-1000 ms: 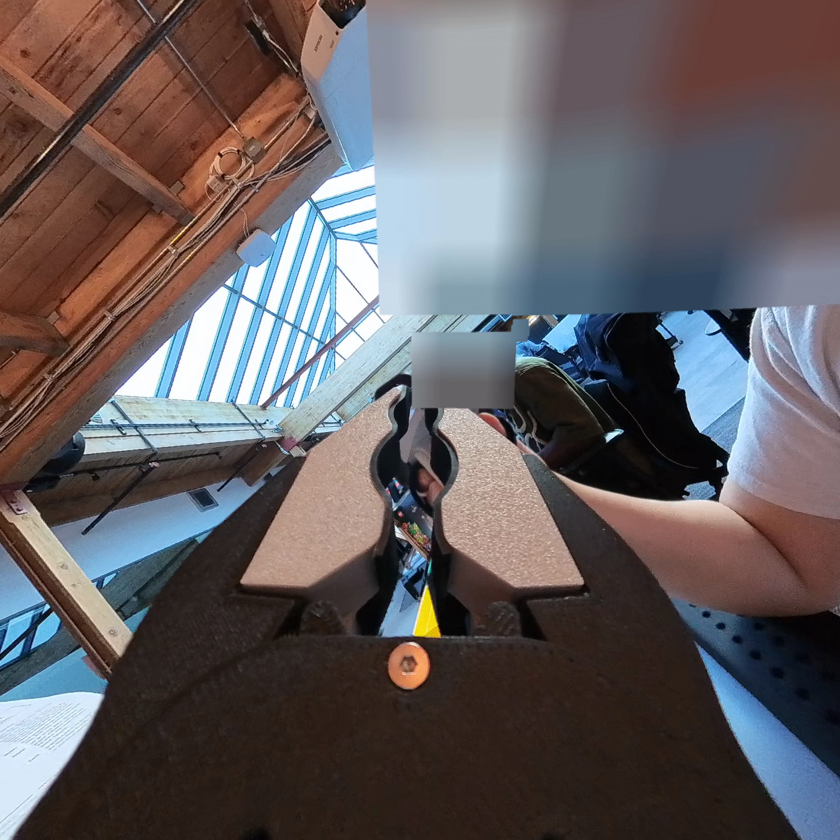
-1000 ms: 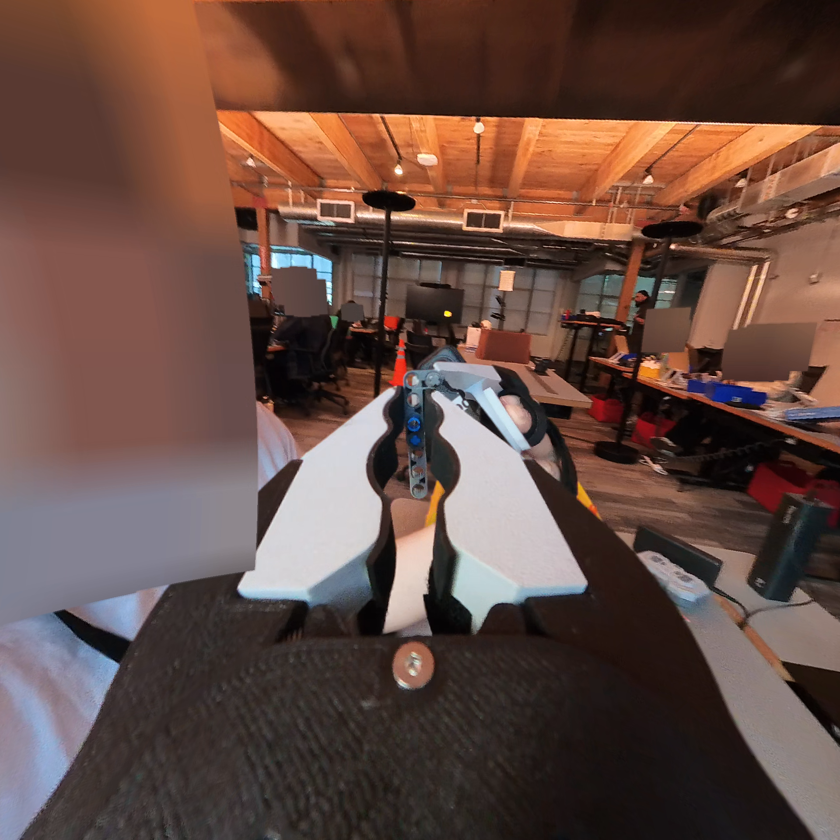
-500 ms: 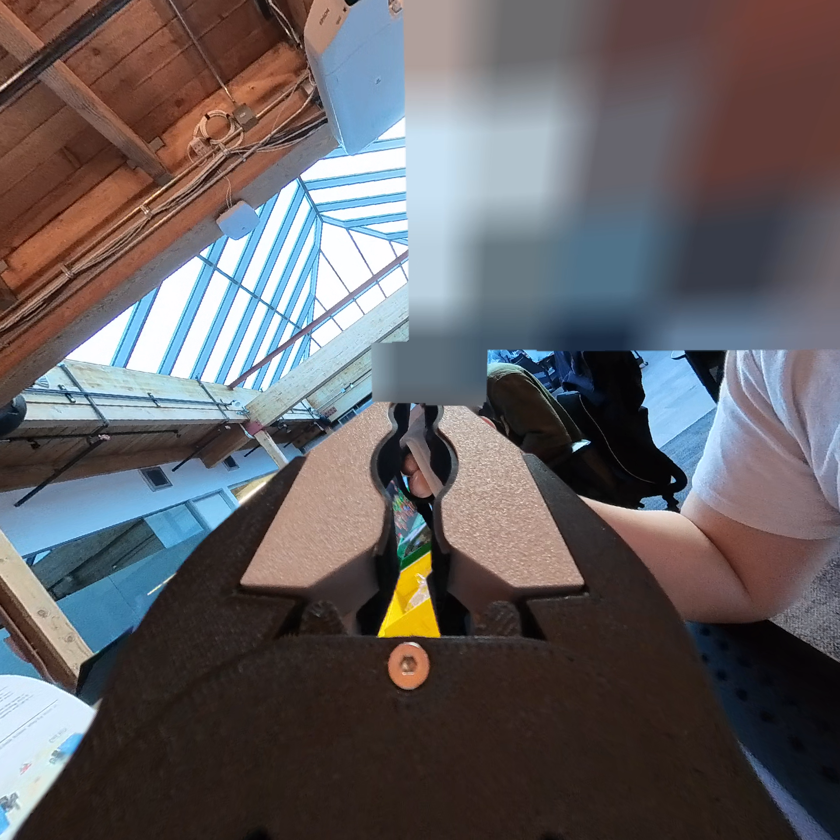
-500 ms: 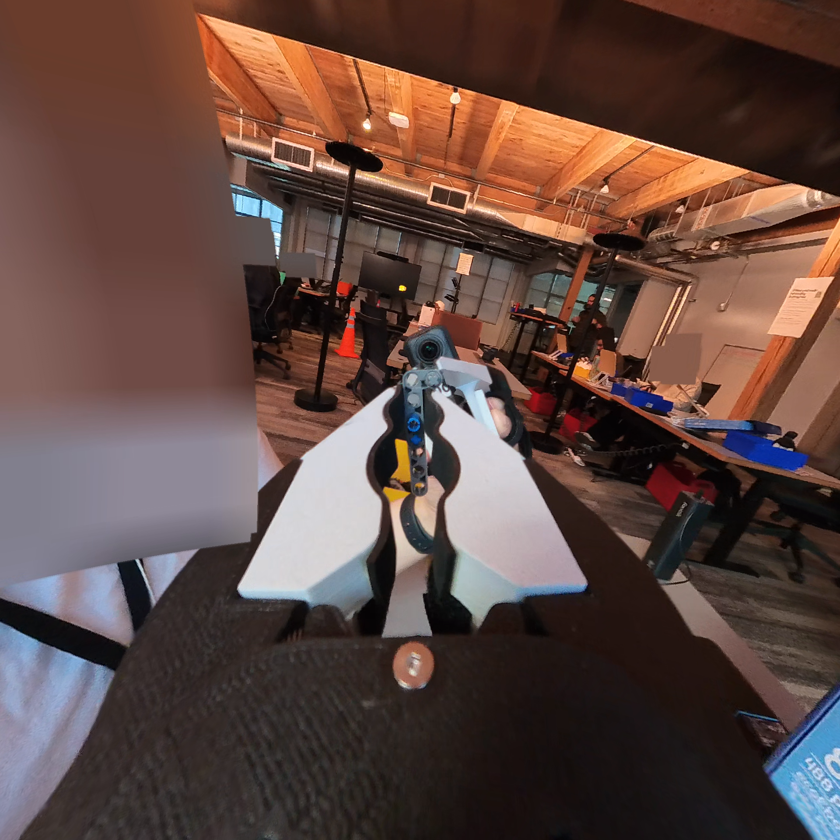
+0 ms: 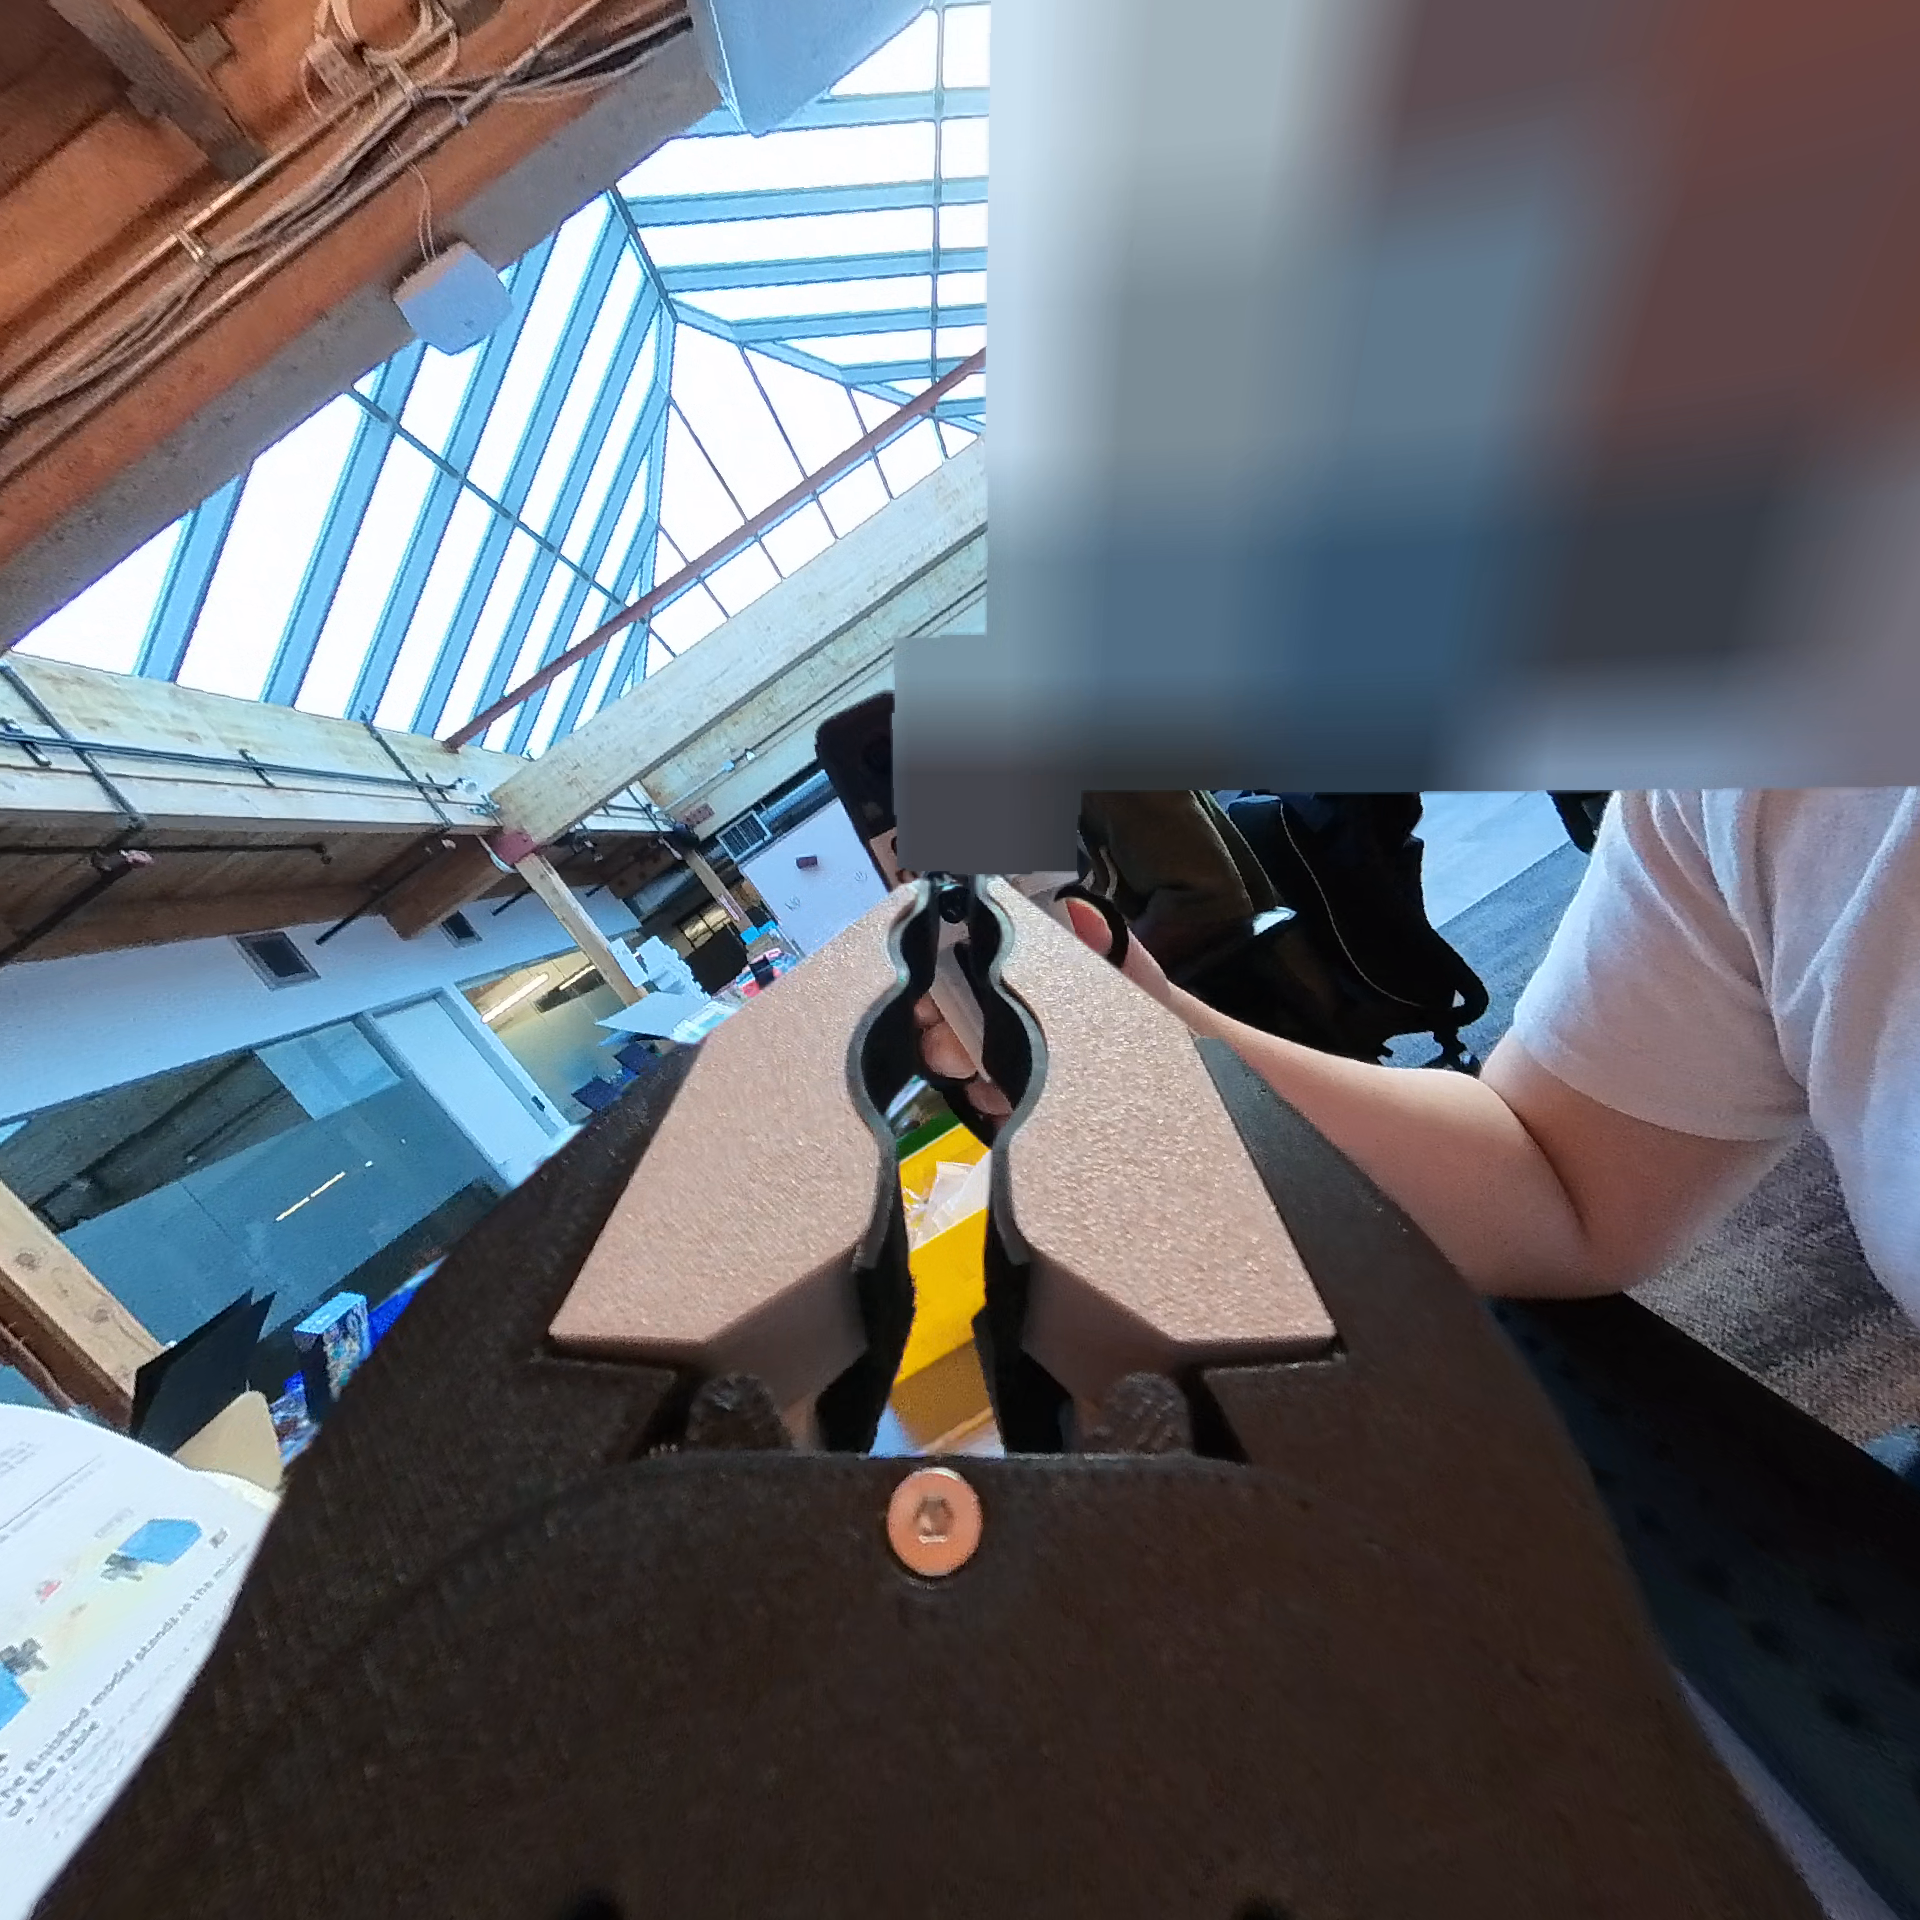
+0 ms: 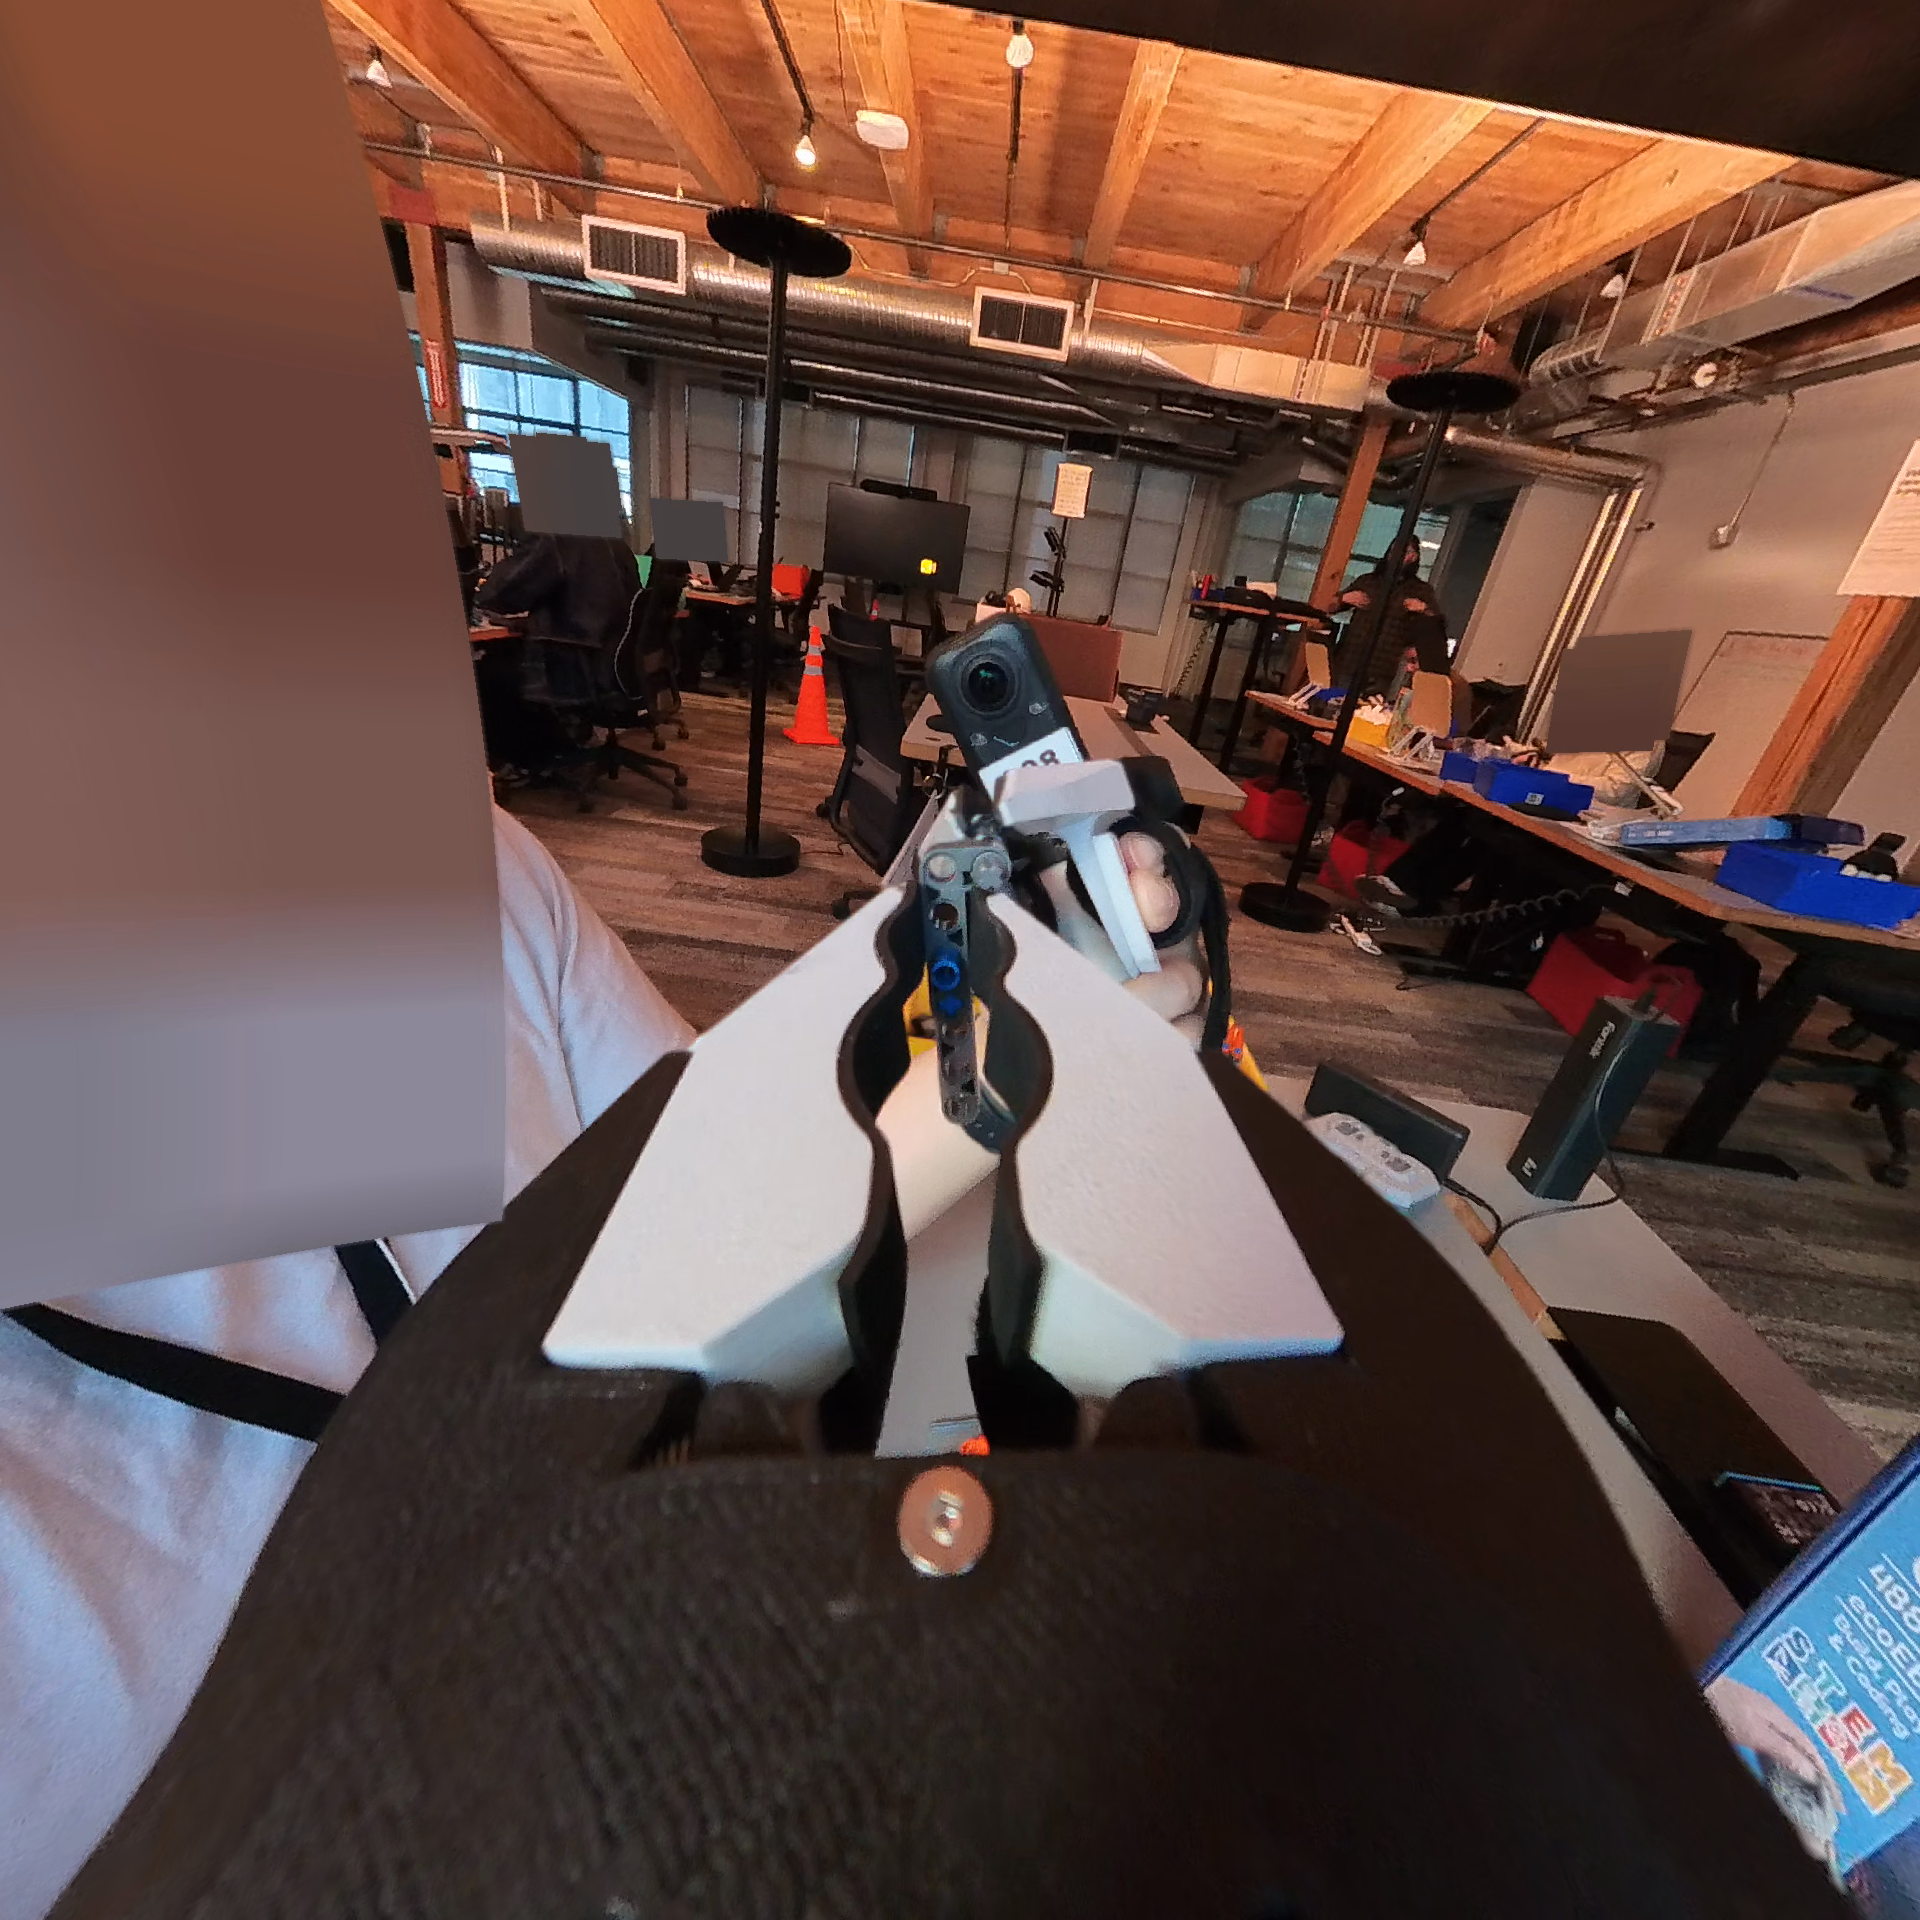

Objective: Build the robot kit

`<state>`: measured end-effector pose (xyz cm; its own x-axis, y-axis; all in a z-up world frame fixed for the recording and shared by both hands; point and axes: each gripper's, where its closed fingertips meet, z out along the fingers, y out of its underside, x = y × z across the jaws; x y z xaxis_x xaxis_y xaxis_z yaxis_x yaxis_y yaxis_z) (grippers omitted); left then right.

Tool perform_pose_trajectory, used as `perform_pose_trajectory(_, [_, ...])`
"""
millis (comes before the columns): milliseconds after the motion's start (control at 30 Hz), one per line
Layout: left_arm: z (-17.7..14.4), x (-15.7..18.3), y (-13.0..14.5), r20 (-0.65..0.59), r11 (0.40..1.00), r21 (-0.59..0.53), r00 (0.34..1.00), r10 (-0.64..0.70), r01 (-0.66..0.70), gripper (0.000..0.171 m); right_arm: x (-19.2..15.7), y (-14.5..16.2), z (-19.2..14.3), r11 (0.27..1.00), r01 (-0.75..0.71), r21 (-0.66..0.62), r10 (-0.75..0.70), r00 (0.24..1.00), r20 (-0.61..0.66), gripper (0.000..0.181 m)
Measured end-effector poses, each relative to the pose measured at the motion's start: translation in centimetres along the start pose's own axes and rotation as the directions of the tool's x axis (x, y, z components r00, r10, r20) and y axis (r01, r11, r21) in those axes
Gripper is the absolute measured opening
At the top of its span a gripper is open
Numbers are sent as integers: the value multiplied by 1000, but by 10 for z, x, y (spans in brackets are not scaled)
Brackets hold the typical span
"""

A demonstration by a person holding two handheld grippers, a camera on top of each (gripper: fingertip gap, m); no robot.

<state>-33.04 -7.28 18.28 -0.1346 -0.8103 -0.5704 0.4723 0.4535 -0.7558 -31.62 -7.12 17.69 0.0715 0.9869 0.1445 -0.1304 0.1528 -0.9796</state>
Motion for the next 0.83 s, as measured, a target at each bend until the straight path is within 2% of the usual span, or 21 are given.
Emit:
perform_pose_trajectory(400, [-2,-5,6,48,995,-83,997,65,-61,3,8,4,0,1000,-3,-9,3,1000,-30,6])
perform_pose_trajectory(667, [-1,-13,-5,137,991,-27,982,133,-130,3,11,-6,5,995,6,104,-3,999,-36,6])
perform_pose_trajectory(833, [-1,-13,-14,145,993,52,985,93,-101,3,9,-11,8,983,-14,181,14,1000,0,6])
